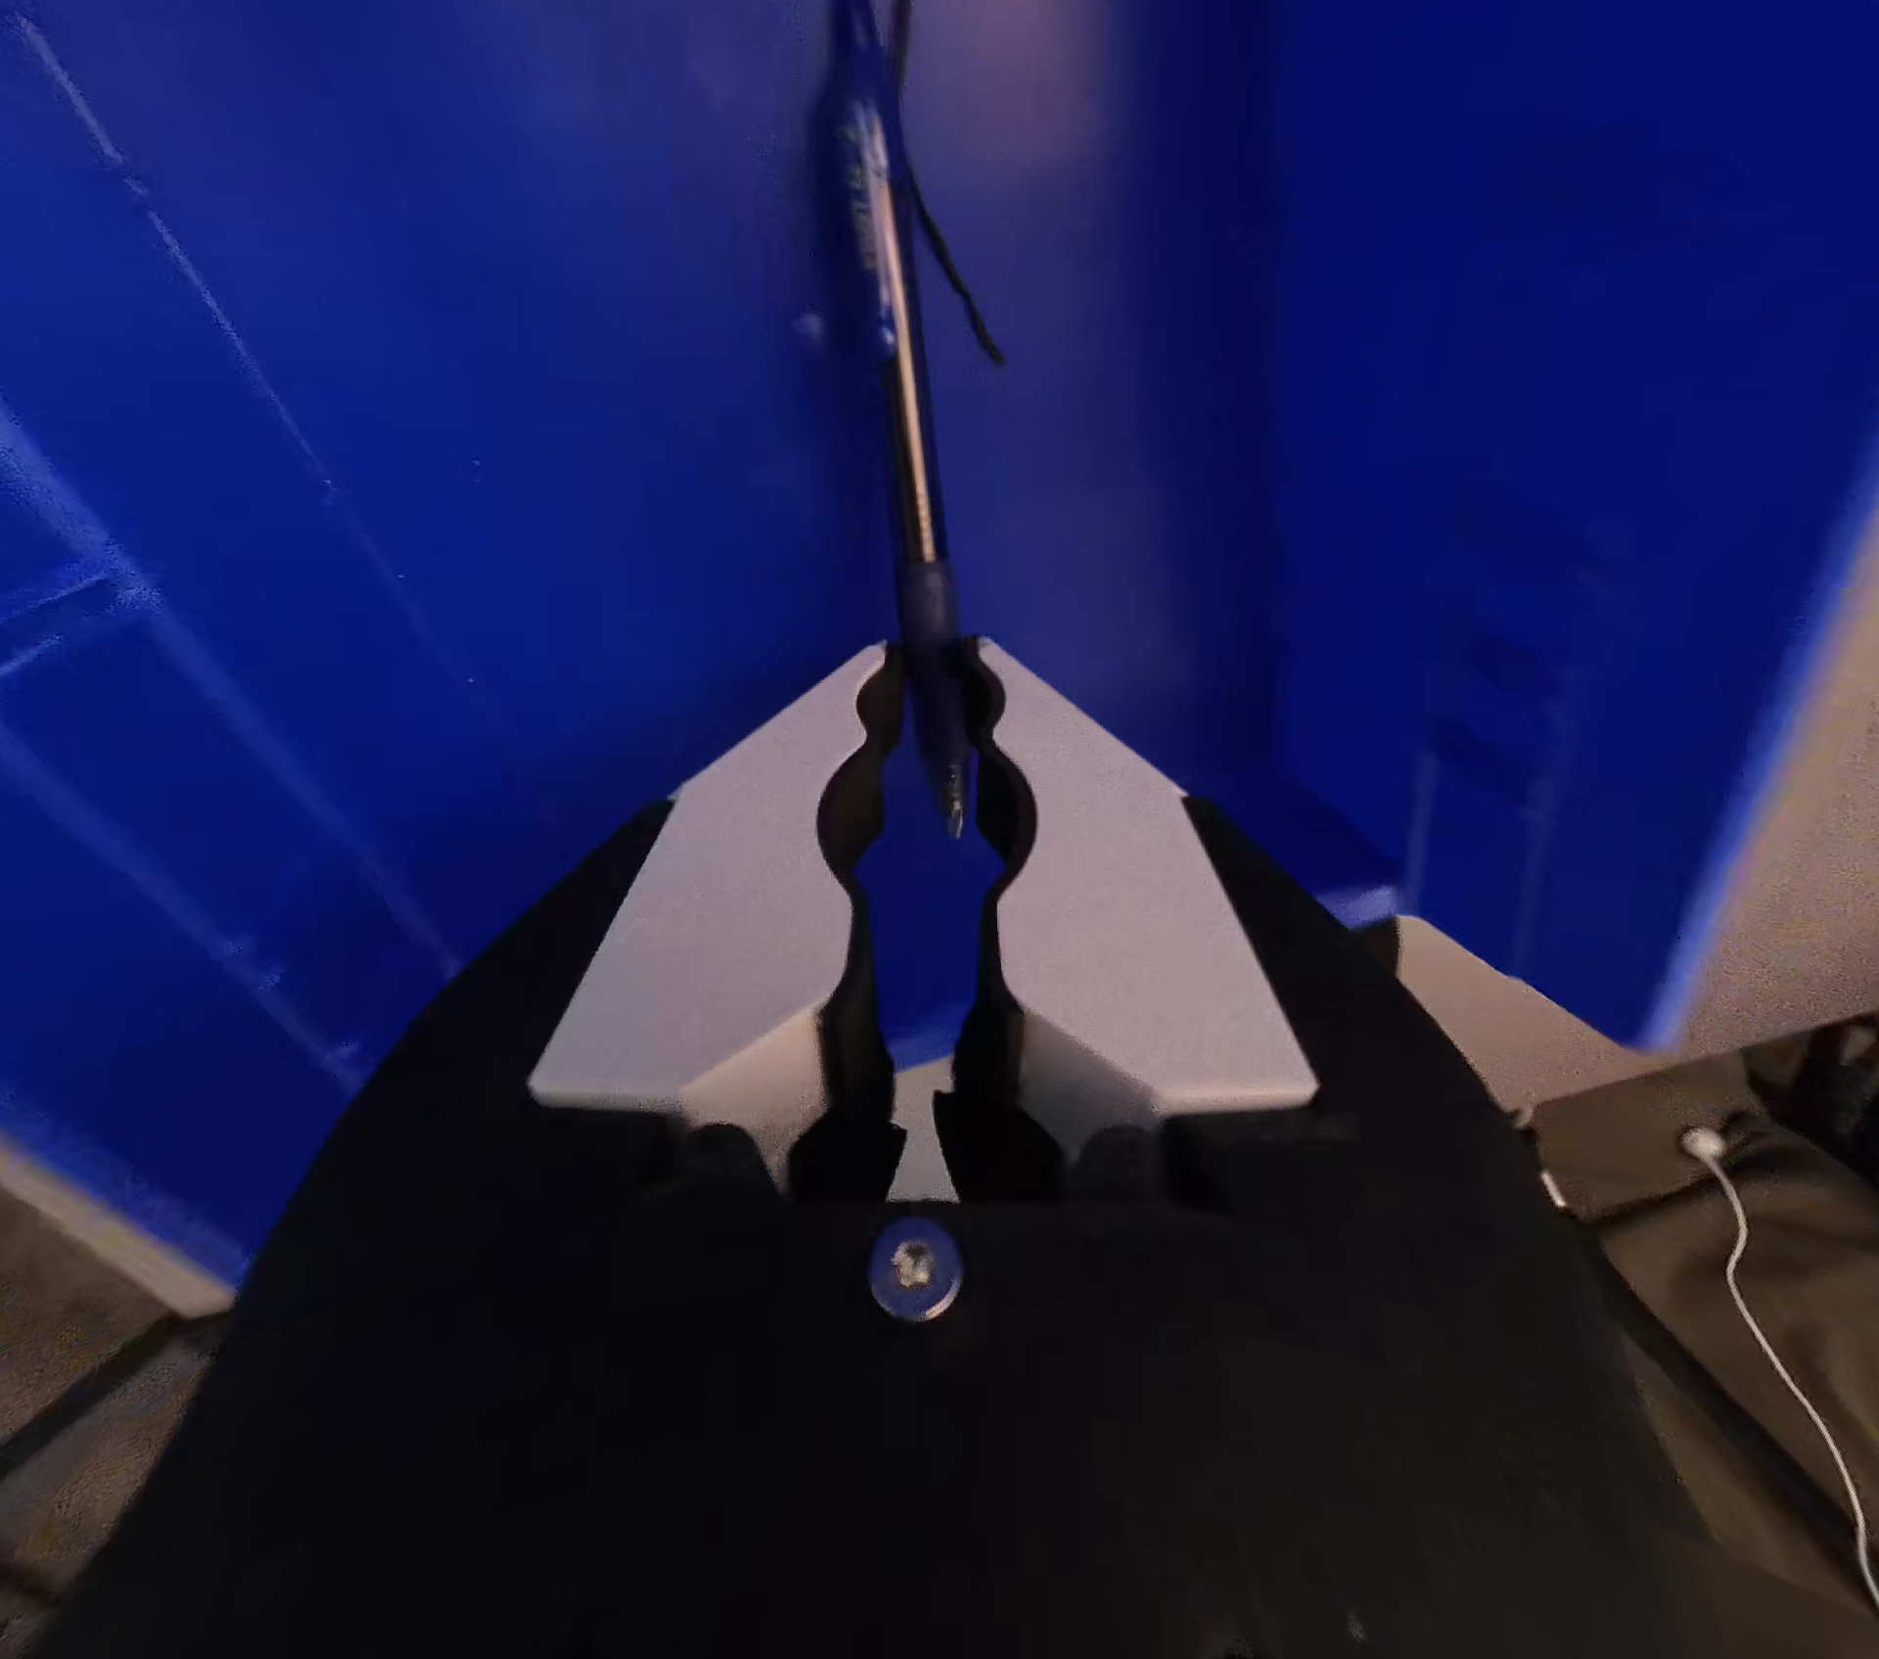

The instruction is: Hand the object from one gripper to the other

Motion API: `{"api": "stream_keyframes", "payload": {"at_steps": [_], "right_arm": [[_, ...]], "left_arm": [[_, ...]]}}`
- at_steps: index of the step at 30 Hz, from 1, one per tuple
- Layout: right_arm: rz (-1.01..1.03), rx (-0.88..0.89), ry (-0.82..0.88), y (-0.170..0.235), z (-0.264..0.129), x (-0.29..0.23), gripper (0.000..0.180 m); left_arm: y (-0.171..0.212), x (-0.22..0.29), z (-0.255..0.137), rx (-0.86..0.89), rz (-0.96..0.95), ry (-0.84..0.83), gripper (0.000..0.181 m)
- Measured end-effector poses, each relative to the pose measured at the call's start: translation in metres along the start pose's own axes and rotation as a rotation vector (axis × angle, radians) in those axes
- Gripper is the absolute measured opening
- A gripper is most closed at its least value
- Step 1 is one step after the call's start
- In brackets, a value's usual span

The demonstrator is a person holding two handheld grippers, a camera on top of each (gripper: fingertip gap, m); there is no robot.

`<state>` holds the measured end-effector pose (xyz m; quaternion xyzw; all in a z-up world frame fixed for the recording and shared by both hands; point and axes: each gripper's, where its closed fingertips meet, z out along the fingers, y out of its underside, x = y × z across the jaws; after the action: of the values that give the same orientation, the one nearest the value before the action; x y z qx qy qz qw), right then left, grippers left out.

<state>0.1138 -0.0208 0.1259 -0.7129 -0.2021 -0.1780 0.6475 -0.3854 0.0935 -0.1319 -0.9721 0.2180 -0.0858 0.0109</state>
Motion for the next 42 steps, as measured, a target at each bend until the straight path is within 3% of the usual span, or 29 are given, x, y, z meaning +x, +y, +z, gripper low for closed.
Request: {"api": "stream_keyframes", "payload": {"at_steps": [7, 11, 14, 17, 19, 21, 24, 26, 31, 42], "right_arm": [[0.022, 0.084, -0.039, -0.022, 0.003, -0.012, 0.050], [-0.025, 0.115, -0.114, -0.039, 0.015, -0.041, 0.050], [-0.087, 0.143, -0.204, -0.053, 0.027, -0.076, 0.051], [-0.056, 0.270, -0.405, -0.082, 0.032, -0.130, 0.050], [0.064, 0.434, -0.660, -0.110, 0.021, -0.174, 0.050], [0.316, 0.553, -0.885, -0.135, 0.013, -0.197, 0.047], [0.757, 0.536, -1.058, -0.154, 0.028, -0.205, 0.043], [0.946, 0.631, -1.155, -0.167, 0.021, -0.199, 0.042], [1.020, 0.700, -1.071, -0.171, 0.021, -0.185, 0.030], [1.073, 0.759, -1.084, -0.175, 0.009, -0.173, 0.007]], "left_arm": [[-0.019, 0.065, -0.094, 0.425, 0.190, 0.212, 0.010], [-0.020, 0.082, -0.129, 0.574, 0.258, 0.202, 0.009], [-0.018, 0.088, -0.144, 0.634, 0.280, 0.175, 0.009], [-0.013, 0.122, -0.165, 0.718, 0.384, 0.310, 0.009], [-0.009, 0.152, -0.185, 0.800, 0.488, 0.460, 0.009], [-0.004, 0.182, -0.215, 0.911, 0.569, 0.674, 0.009], [0.007, 0.211, -0.244, 0.955, 0.606, 0.971, 0.009], [0.009, 0.222, -0.244, 0.932, 0.636, 1.039, 0.009], [0.007, 0.241, -0.238, 0.896, 0.656, 1.085, 0.009], [0.010, 0.263, -0.237, 0.909, 0.696, 1.054, 0.009]]}}
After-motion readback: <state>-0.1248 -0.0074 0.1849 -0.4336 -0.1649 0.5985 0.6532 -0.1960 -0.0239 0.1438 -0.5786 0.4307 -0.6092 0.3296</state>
